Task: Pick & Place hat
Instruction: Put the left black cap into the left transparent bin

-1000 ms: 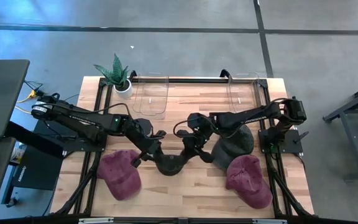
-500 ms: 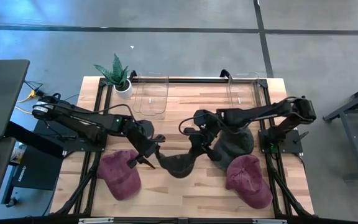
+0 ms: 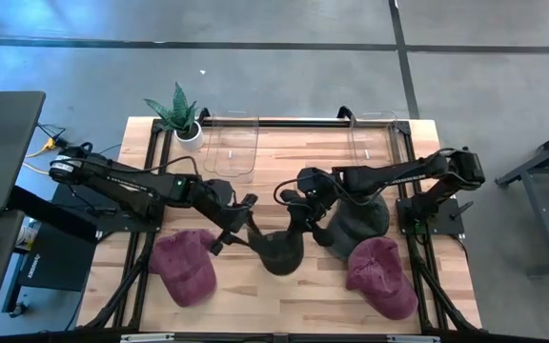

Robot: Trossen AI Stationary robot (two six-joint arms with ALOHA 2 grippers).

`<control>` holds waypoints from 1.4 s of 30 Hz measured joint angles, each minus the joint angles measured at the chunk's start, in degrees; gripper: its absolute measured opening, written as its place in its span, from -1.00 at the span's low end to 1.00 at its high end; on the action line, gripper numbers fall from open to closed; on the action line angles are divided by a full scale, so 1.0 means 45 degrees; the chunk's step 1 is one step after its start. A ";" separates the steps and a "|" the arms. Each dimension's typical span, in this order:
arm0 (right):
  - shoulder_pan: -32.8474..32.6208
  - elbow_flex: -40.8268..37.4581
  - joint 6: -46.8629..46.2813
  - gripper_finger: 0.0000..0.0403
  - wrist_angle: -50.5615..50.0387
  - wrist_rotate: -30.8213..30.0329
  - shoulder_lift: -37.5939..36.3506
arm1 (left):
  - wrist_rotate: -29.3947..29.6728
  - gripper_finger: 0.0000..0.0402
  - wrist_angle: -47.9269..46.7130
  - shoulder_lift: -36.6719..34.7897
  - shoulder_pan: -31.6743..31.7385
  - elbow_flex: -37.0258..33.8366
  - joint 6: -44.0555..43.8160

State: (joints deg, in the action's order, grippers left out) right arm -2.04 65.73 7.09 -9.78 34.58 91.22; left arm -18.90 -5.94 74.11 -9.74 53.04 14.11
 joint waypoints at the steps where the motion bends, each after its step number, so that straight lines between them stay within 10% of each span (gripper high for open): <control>1: 0.0000 0.0000 0.0087 -0.97 0.0070 -0.0150 0.0000 | 0.0007 -0.04 0.0294 0.0118 0.0000 0.0000 -0.0019; 13: 0.0000 0.0000 0.0176 -0.96 0.0223 -0.1609 0.0015 | 0.1191 0.40 0.1408 0.1844 0.0005 0.0649 -0.2847; 30: 0.0000 0.0000 0.0007 -0.86 0.0076 -0.2573 -0.0041 | 0.1677 -0.93 -0.0036 0.1713 0.0005 0.1081 -0.2474; 42: -0.0254 0.0010 -0.1659 -0.46 -0.3408 -0.9849 -0.1351 | 0.6137 -0.96 -1.0035 0.1718 -0.0010 0.5959 -0.0724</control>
State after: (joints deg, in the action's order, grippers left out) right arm -3.19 65.78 -0.38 -25.12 -9.74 85.14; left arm 8.72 -51.10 81.84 -9.78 79.85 10.86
